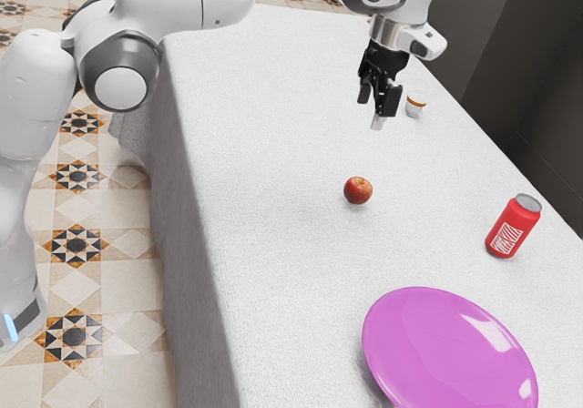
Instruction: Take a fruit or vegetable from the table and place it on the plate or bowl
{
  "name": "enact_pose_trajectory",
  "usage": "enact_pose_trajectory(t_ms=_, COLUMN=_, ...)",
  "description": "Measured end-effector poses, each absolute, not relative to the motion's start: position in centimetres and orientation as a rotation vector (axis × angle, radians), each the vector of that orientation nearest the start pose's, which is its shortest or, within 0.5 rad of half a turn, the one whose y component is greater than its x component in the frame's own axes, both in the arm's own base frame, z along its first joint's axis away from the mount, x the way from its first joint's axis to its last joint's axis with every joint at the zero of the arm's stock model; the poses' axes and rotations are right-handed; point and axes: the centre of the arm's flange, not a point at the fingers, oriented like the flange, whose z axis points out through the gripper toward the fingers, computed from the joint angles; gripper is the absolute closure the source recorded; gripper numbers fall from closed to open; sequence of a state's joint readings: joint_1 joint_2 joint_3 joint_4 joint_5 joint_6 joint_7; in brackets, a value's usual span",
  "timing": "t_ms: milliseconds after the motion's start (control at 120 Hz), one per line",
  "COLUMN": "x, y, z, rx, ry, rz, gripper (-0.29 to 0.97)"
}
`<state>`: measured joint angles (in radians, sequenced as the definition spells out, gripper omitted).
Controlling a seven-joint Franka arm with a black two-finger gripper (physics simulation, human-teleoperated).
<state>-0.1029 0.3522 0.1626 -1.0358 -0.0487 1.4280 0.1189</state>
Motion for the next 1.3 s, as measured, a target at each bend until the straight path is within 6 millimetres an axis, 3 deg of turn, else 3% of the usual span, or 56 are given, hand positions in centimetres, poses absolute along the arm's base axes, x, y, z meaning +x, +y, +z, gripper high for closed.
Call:
enact_pose_trajectory(t_ms=192, x=64.1, y=1.3, z=64.9, rx=-3.13, ry=0.131, rz=-0.062, gripper=0.0)
enact_pose_trajectory(t_ms=233, x=64.2, y=2.6, z=64.7, rx=-3.151, ry=0.102, rz=-0.062, gripper=0.0)
enact_pose_trajectory(t_ms=275, x=63.7, y=3.7, z=65.7, rx=-3.158, ry=0.079, rz=-0.092, gripper=0.0)
enact_pose_trajectory(t_ms=325, x=62.8, y=3.7, z=67.7, rx=-3.152, ry=0.088, rz=-0.145, gripper=0.0)
enact_pose_trajectory(t_ms=367, x=62.8, y=3.6, z=67.8, rx=-3.144, ry=0.095, rz=-0.152, gripper=0.0)
enact_pose_trajectory(t_ms=417, x=63.1, y=3.6, z=67.1, rx=-3.134, ry=0.098, rz=-0.136, gripper=0.0)
enact_pose_trajectory(t_ms=575, x=63.6, y=3.0, z=61.3, rx=-3.132, ry=0.132, rz=0.053, gripper=0.0)
enact_pose_trajectory(t_ms=708, x=63.2, y=3.1, z=58.8, rx=-3.134, ry=0.142, rz=0.156, gripper=0.0)
enact_pose_trajectory(t_ms=817, x=59.6, y=3.5, z=58.3, rx=-3.146, ry=0.142, rz=0.214, gripper=0.0)
enact_pose_trajectory(t_ms=875, x=59.0, y=3.3, z=57.6, rx=-3.148, ry=0.151, rz=0.228, gripper=0.0)
enact_pose_trajectory(t_ms=917, x=60.5, y=2.9, z=56.3, rx=-3.143, ry=0.166, rz=0.23, gripper=0.0)
enact_pose_trajectory(t_ms=992, x=66.4, y=0.4, z=54.8, rx=-3.128, ry=0.241, rz=0.154, gripper=0.0)
enact_pose_trajectory(t_ms=1075, x=69.8, y=-0.4, z=53.0, rx=-3.123, ry=0.274, rz=0.116, gripper=0.0)
enact_pose_trajectory(t_ms=1150, x=71.3, y=-0.4, z=51.1, rx=-3.122, ry=0.287, rz=0.119, gripper=0.0)
enact_pose_trajectory(t_ms=1300, x=72.4, y=3.0, z=49.2, rx=-3.14, ry=0.253, rz=0.124, gripper=0.0)
